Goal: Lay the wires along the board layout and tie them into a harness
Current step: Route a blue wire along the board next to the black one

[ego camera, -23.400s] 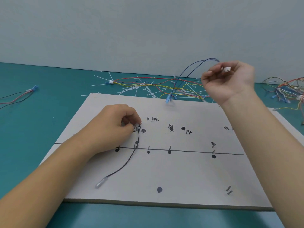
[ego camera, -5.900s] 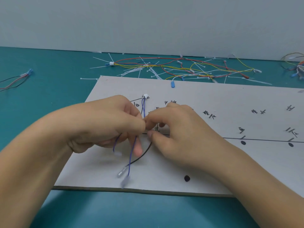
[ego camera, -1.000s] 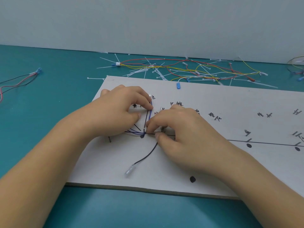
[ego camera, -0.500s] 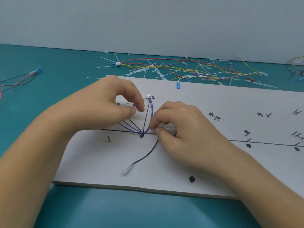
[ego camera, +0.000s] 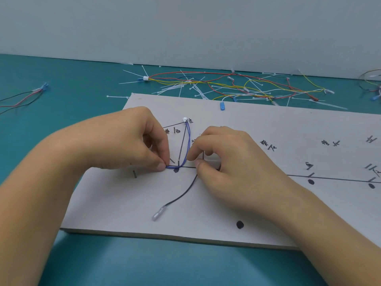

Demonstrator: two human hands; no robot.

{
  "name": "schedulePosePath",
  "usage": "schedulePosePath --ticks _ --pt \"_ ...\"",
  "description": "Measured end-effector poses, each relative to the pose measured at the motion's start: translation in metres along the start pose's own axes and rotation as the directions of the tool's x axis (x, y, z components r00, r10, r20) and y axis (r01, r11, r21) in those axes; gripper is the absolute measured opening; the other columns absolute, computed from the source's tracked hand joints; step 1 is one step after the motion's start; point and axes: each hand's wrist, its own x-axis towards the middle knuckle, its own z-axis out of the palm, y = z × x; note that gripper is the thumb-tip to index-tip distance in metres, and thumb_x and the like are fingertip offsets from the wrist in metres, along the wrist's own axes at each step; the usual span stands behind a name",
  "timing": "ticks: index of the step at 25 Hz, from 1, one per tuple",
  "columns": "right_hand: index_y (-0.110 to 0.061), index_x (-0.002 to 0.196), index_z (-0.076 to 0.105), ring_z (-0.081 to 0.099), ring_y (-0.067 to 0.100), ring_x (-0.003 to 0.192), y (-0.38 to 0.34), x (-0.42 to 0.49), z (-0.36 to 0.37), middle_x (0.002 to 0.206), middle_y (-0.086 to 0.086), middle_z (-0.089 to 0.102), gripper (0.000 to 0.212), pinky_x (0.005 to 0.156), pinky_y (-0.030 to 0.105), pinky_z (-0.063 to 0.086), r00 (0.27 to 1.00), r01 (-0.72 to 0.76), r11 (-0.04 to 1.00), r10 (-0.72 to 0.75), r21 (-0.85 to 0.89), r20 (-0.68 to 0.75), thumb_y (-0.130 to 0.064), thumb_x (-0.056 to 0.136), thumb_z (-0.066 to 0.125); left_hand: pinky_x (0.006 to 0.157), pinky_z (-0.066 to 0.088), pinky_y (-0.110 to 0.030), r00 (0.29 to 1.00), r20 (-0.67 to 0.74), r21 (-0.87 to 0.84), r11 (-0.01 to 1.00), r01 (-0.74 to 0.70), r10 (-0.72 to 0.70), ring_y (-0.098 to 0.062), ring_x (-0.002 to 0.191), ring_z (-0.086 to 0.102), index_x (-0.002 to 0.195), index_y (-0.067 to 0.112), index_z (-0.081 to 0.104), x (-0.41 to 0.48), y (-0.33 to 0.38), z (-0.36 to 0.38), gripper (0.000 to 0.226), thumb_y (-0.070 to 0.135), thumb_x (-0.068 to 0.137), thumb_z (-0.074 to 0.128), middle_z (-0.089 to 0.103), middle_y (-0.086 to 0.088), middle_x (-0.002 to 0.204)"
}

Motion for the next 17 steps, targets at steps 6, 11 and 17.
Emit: schedulePosePath --ticks 6,11,17 --pt "-0.026 0.095 0.072 0.053 0.016 0.094 0.000 0.000 0.001 0.090 -0.010 0.059 0.019 0.084 0.037 0.048 1.000 0.002 1.000 -0.002 -0.005 -0.001 -0.015 0.089 0.059 0.070 0.058 -0.039 1.000 -0.018 -0.003 1.000 0.021 -0.021 -0.005 0.062 0.066 0.080 0.045 0.077 -0.001 -0.001 -0.002 0.017 0.037 0.072 0.089 0.072 0.014 0.072" --pt "-0.026 0.095 0.073 0.053 0.014 0.095 0.000 0.000 0.001 0.091 -0.012 0.059 0.020 0.084 0.034 0.048 1.000 0.004 1.000 -0.004 -0.002 -0.003 -0.014 0.089 0.058 0.075 0.062 -0.051 0.997 -0.076 -0.089 0.996 -0.020 0.013 -0.013 0.072 0.071 0.088 0.043 0.076 -0.005 -0.011 -0.012 0.018 0.036 0.071 0.080 0.076 0.015 0.079" --pt "-0.027 0.097 0.073 0.053 0.015 0.096 0.001 0.000 0.000 0.091 -0.013 0.059 0.020 0.083 0.034 0.047 1.000 0.007 1.000 -0.007 -0.003 0.000 -0.016 0.090 0.058 0.087 0.058 -0.045 0.968 -0.246 -0.165 0.986 0.000 -0.042 -0.014 0.070 0.076 0.084 0.037 0.077 0.000 -0.031 -0.021 0.031 0.006 0.081 0.082 0.079 0.007 0.079"
